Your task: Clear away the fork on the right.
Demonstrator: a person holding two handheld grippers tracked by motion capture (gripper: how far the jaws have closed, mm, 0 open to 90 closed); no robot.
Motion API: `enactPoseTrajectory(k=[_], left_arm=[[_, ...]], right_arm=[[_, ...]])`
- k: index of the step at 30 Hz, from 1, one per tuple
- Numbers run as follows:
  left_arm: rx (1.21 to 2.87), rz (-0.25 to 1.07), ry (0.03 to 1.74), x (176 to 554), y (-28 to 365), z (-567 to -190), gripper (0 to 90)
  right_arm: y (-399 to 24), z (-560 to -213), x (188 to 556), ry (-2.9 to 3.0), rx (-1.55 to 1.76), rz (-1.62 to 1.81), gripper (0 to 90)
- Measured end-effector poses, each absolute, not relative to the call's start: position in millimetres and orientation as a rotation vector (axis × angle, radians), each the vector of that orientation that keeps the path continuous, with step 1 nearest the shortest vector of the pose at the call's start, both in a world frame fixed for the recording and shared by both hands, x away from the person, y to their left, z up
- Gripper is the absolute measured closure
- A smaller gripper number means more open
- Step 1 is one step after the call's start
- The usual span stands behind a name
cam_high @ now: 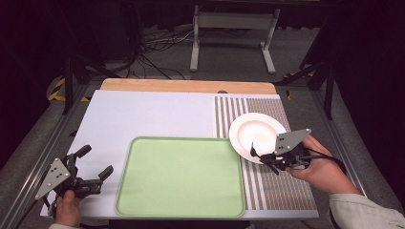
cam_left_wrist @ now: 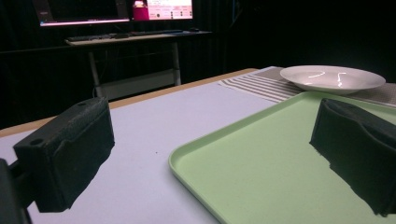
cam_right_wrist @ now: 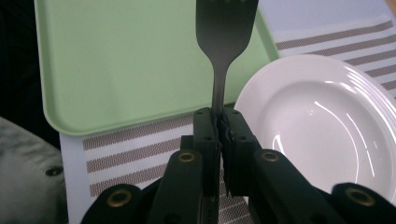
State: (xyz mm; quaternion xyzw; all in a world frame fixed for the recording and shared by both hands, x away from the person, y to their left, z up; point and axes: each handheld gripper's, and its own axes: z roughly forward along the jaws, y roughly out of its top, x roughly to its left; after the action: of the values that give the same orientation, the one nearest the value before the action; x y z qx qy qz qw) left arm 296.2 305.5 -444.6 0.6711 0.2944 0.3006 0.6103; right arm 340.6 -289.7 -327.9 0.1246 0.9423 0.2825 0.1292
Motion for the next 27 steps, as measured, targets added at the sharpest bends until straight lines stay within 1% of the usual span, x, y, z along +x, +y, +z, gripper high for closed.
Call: enactPoseTrajectory(k=[13,23,27], left_arm=[[1.544,0.692,0.682,296.5,305.6,-444.9,0.4],[1.545,0.692,0.683,296.5,306.5,-444.7,0.4],[1.545,0.693,0.682,296.4,306.5,-444.5,0.4]], right_arm=[[-275.2,-324.6,343.5,2.691,0.439,0.966,86.0],[-249.4,-323.0,349.3,2.7,0.482,1.039,86.0],[-239.5,-322.9,352.4,2.722,0.58,1.048,86.0]])
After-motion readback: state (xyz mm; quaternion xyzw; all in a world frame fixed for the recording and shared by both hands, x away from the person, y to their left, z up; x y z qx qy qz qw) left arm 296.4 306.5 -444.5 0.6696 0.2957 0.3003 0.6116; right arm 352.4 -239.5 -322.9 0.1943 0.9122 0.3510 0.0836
